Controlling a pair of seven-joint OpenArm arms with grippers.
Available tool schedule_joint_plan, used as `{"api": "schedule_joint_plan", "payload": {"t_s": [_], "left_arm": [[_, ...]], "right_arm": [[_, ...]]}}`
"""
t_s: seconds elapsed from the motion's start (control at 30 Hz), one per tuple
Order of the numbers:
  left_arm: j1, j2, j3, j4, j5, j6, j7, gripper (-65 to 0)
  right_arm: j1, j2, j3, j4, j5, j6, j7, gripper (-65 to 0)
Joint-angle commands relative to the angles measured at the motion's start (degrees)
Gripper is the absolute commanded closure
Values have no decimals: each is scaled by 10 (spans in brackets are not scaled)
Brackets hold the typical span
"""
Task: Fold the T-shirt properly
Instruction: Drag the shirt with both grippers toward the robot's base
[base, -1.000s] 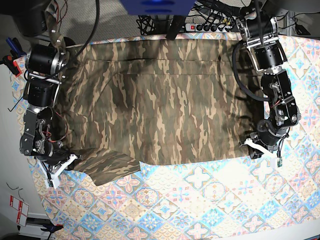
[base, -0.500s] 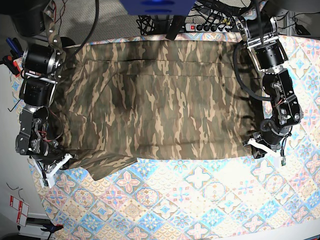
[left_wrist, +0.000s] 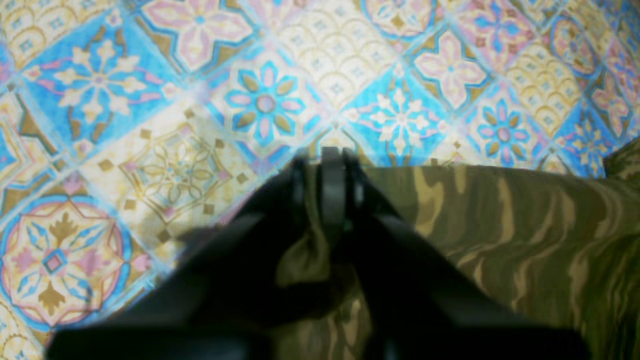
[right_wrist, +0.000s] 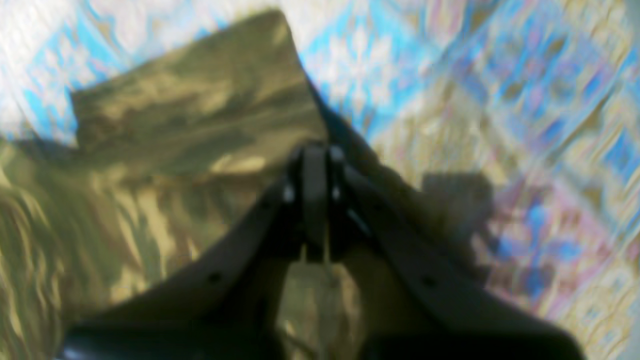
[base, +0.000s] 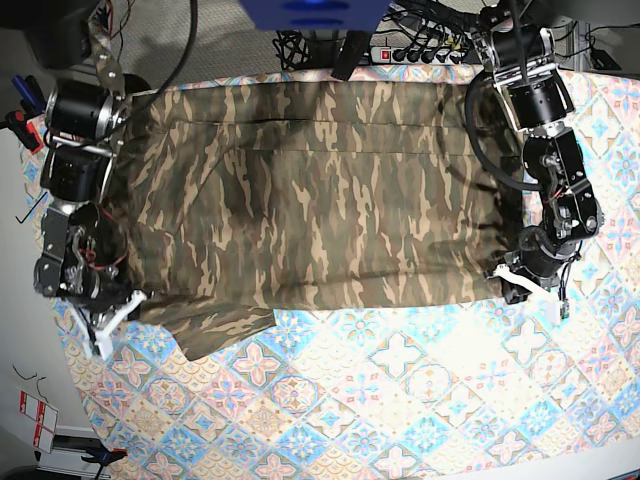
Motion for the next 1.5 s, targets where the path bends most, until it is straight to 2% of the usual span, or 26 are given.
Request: {"api": "schedule_joint_plan", "payload": {"t_s": [0.0,0.3,0.53,0.8,1.03,1.13,1.37,1.47], "left_arm": [[-4,-7,-2,21,-3,-1,-12,0],[48,-7,0,36,-4,-2,-12,0],[73,-7,0,36,-4,-3,-14,0],[89,-7,2,83,-4,-4,-10,0],[101,-7,14,84,-1,-4,-10,0],[105,-8,25,84,-1,-4,-11,0],[110,-8,25,89,-1,-4,-10,0],[121,-9,25,99,-1,-5,-10,0]], "right_arm": [[21,10,1,13,6,-1,15,-2],[-3,10,2,53,6,-1,-11,-2],[-37,10,4,56,6,-1,-11,-2],[-57,9,6,58,6,-1,-11,-2],[-78,9,6,95,6,-1,-11,-2],[-78,9,7,97,6,-1,-34,-2],[-94,10,8,133,7,-1,-43,-2],[-104,9,30,134,7,-1,-56,-2]]}}
